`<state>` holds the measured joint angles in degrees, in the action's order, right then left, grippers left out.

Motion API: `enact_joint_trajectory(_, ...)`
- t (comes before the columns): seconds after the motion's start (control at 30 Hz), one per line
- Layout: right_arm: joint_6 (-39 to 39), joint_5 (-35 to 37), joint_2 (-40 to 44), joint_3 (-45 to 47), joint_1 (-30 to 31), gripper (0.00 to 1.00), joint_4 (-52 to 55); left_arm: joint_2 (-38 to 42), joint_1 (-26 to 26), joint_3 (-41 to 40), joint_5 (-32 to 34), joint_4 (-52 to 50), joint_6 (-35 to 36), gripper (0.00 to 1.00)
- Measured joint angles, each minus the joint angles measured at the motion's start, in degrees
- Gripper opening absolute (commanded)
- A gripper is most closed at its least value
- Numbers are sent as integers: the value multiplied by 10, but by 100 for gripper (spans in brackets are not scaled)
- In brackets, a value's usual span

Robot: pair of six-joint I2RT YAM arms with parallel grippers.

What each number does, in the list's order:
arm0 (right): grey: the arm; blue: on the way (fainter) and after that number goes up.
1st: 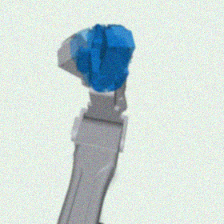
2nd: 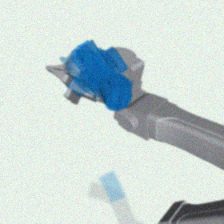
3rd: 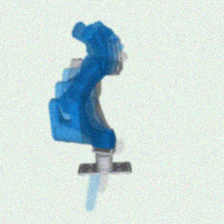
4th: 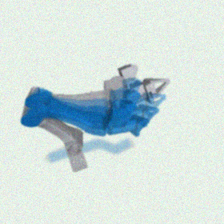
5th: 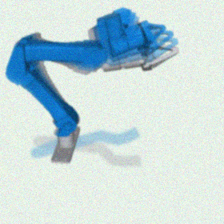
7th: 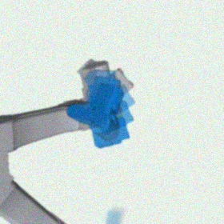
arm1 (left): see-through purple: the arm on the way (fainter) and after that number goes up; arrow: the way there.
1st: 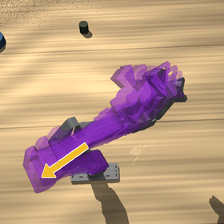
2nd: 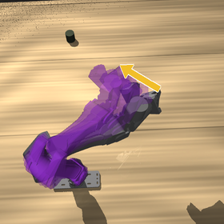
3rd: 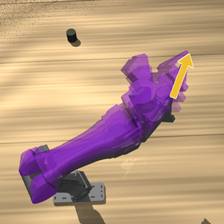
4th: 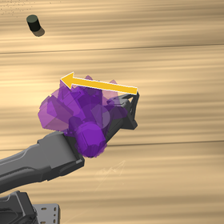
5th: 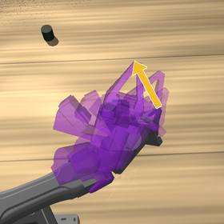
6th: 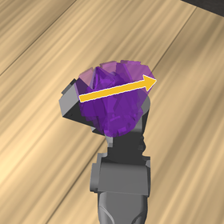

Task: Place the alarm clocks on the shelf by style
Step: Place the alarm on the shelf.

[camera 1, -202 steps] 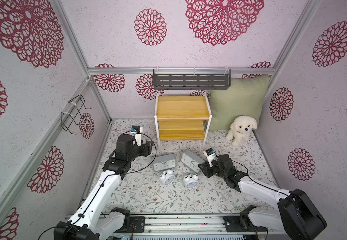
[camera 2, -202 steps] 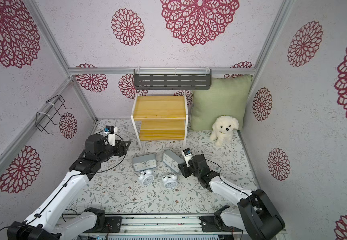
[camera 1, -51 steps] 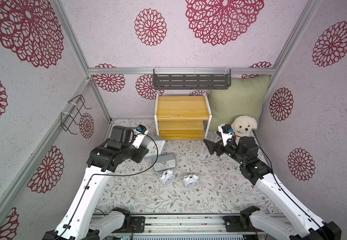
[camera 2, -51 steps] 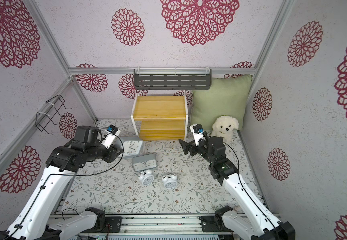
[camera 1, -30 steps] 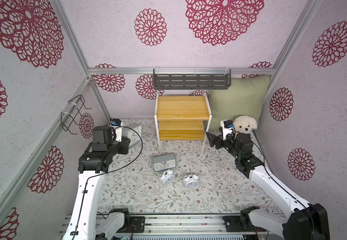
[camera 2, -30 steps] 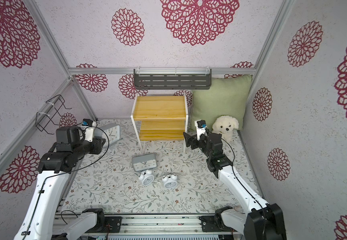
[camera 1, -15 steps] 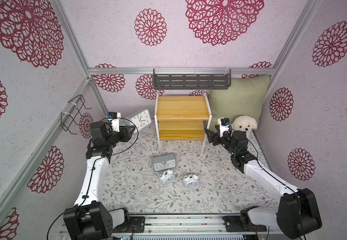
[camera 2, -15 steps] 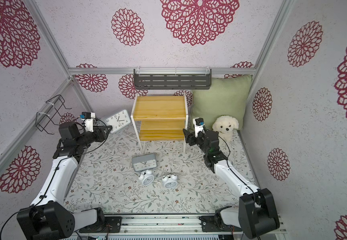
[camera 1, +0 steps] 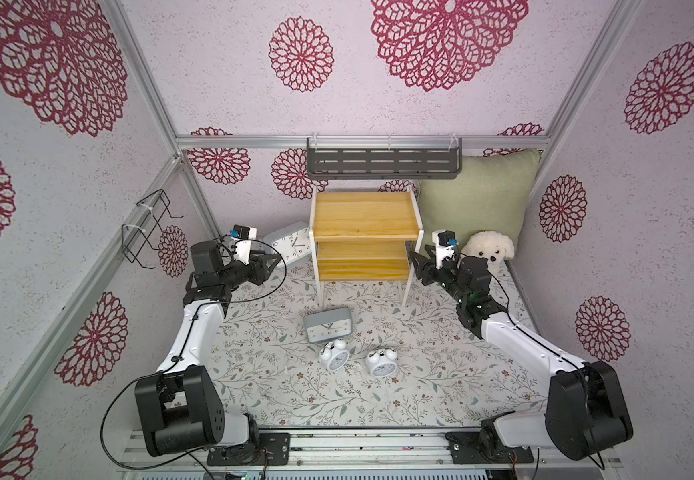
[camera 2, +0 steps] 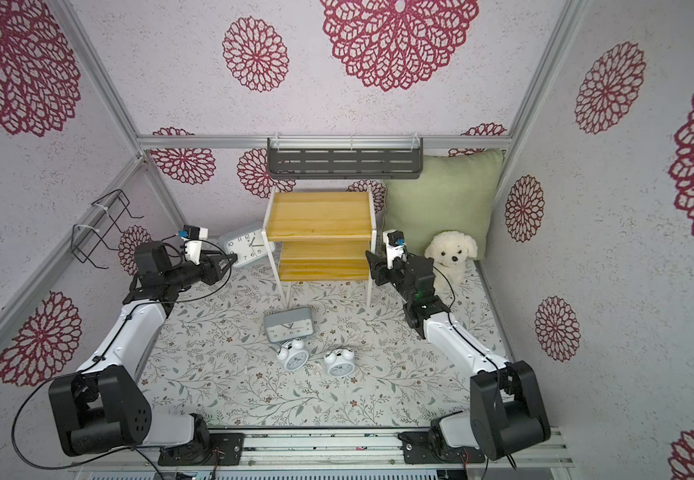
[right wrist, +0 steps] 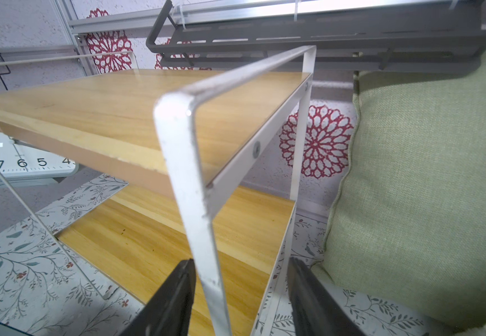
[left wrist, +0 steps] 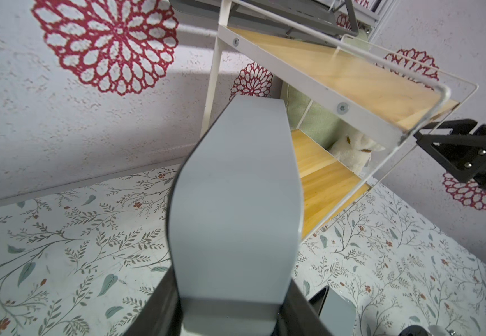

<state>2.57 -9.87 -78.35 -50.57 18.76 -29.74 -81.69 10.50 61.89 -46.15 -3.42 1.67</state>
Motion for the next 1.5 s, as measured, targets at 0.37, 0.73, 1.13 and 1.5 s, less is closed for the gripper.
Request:
enact_joint_trajectory(0.37, -5, -19, -9, -1, 0, 35, -5, -79, -30, 31, -51, 10, 117, 0)
enact_joint_trajectory(0.73, -6, -26, -19, -1, 0, 32, -13, -156, -50, 96, -101, 11, 183, 0)
enact_joint_trajectory(1.13, -6, -29, -26, -3, 0, 31, -13, -227, -77, 150, -148, 26, 191, 0)
enact_joint_trajectory(1.5, -6, -30, -27, -3, 0, 30, -13, -269, -107, 180, -165, 39, 183, 0)
